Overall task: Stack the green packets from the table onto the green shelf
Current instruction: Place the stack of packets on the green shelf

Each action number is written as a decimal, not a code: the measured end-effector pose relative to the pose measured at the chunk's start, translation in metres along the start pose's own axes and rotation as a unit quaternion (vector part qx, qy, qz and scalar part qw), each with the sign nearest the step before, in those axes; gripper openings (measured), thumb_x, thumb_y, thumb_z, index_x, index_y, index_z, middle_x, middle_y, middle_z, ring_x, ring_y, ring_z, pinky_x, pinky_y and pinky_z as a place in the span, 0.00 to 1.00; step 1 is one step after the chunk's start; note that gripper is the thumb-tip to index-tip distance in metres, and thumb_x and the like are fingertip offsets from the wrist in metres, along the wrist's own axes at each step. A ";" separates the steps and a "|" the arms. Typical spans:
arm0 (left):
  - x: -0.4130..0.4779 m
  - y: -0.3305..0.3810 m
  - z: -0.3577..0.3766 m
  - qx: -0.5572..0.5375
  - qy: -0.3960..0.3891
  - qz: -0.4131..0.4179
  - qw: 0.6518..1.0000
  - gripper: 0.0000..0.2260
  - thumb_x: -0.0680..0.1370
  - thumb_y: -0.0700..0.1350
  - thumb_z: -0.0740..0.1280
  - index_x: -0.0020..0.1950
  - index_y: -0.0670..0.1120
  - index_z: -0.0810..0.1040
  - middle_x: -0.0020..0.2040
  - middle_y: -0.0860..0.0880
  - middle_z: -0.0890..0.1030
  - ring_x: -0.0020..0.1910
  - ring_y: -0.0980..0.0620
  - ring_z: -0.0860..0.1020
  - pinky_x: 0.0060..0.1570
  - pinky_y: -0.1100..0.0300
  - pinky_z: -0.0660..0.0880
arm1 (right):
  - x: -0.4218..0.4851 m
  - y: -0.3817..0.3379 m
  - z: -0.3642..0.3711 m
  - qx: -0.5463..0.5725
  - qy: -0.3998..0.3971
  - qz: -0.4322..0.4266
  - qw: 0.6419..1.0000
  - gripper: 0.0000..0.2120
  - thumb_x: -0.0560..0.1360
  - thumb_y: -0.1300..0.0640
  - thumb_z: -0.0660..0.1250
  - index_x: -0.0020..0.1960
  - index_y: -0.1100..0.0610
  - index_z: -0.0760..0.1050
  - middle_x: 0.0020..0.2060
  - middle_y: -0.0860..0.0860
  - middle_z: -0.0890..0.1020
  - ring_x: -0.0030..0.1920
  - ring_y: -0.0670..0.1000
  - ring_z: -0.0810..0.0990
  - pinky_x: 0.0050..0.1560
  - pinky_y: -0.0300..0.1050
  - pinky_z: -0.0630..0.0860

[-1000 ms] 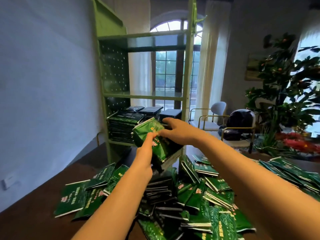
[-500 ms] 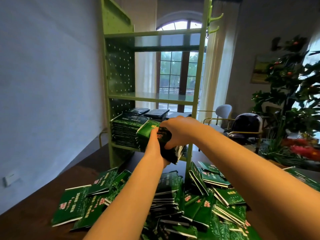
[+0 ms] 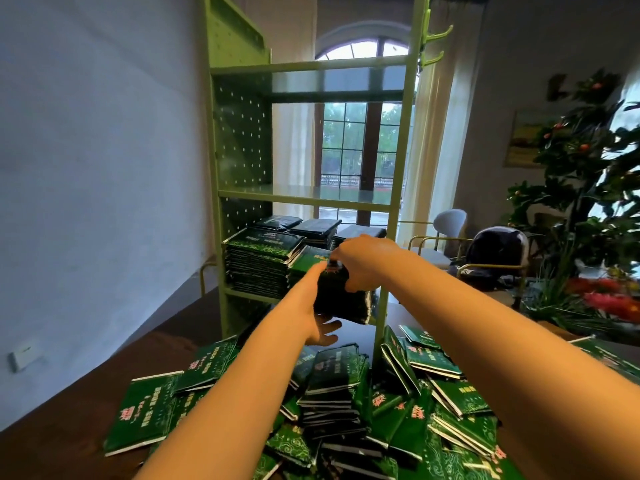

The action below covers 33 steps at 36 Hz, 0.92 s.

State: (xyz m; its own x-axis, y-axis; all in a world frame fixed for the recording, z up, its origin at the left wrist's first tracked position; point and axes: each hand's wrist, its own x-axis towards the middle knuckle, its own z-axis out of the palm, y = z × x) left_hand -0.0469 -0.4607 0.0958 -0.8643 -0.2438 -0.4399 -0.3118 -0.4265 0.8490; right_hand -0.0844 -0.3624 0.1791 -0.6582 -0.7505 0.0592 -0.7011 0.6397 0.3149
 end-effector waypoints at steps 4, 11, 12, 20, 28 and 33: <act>-0.008 0.001 -0.015 0.116 -0.014 0.019 0.993 0.38 0.73 0.73 0.56 0.64 0.42 0.77 0.50 0.41 0.83 0.46 0.43 0.83 0.44 0.52 0.77 | 0.003 0.000 0.000 -0.004 -0.009 0.013 1.000 0.15 0.75 0.52 0.66 0.60 0.56 0.75 0.45 0.52 0.76 0.45 0.53 0.75 0.44 0.46 0.76; -0.016 0.004 -0.024 0.160 -0.078 0.003 0.984 0.44 0.72 0.76 0.50 0.54 0.37 0.81 0.47 0.40 0.85 0.44 0.45 0.84 0.47 0.53 0.79 | 0.009 0.004 0.001 -0.002 -0.015 0.016 1.000 0.15 0.75 0.53 0.67 0.60 0.55 0.75 0.48 0.53 0.79 0.45 0.53 0.77 0.41 0.46 0.76; -0.016 0.003 -0.022 0.157 -0.093 0.003 0.983 0.44 0.72 0.76 0.49 0.54 0.37 0.81 0.48 0.39 0.85 0.44 0.45 0.84 0.46 0.53 0.79 | 0.010 0.004 0.001 -0.002 -0.013 0.014 1.000 0.15 0.75 0.53 0.67 0.60 0.55 0.75 0.46 0.52 0.79 0.45 0.53 0.77 0.43 0.46 0.77; -0.003 -0.006 -0.008 0.129 -0.149 0.001 0.980 0.49 0.69 0.79 0.44 0.60 0.38 0.80 0.52 0.38 0.84 0.47 0.43 0.84 0.47 0.52 0.79 | 0.012 0.007 0.002 -0.016 -0.011 0.007 1.000 0.18 0.74 0.51 0.68 0.62 0.54 0.74 0.52 0.52 0.80 0.51 0.55 0.78 0.47 0.49 0.78; 0.006 -0.007 -0.003 0.087 -0.146 0.005 0.986 0.49 0.69 0.79 0.45 0.61 0.40 0.79 0.54 0.36 0.83 0.49 0.41 0.82 0.46 0.50 0.79 | 0.017 0.008 0.006 -0.031 0.005 0.008 0.999 0.16 0.75 0.53 0.67 0.63 0.54 0.73 0.52 0.52 0.80 0.50 0.55 0.78 0.43 0.47 0.75; 0.008 -0.006 -0.002 0.076 -0.130 0.006 0.989 0.50 0.68 0.79 0.44 0.60 0.40 0.80 0.58 0.37 0.82 0.47 0.42 0.83 0.43 0.51 0.79 | 0.021 0.008 0.009 -0.030 0.014 0.018 0.999 0.16 0.77 0.53 0.65 0.64 0.55 0.73 0.52 0.54 0.79 0.51 0.56 0.78 0.42 0.47 0.74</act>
State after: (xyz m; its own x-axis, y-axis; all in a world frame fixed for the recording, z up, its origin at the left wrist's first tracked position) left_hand -0.0510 -0.4618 0.0872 -0.9342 -0.0071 -0.3566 -0.3400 -0.2845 0.8964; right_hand -0.1064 -0.3713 0.1744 -0.6739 -0.7325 0.0966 -0.6594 0.6553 0.3685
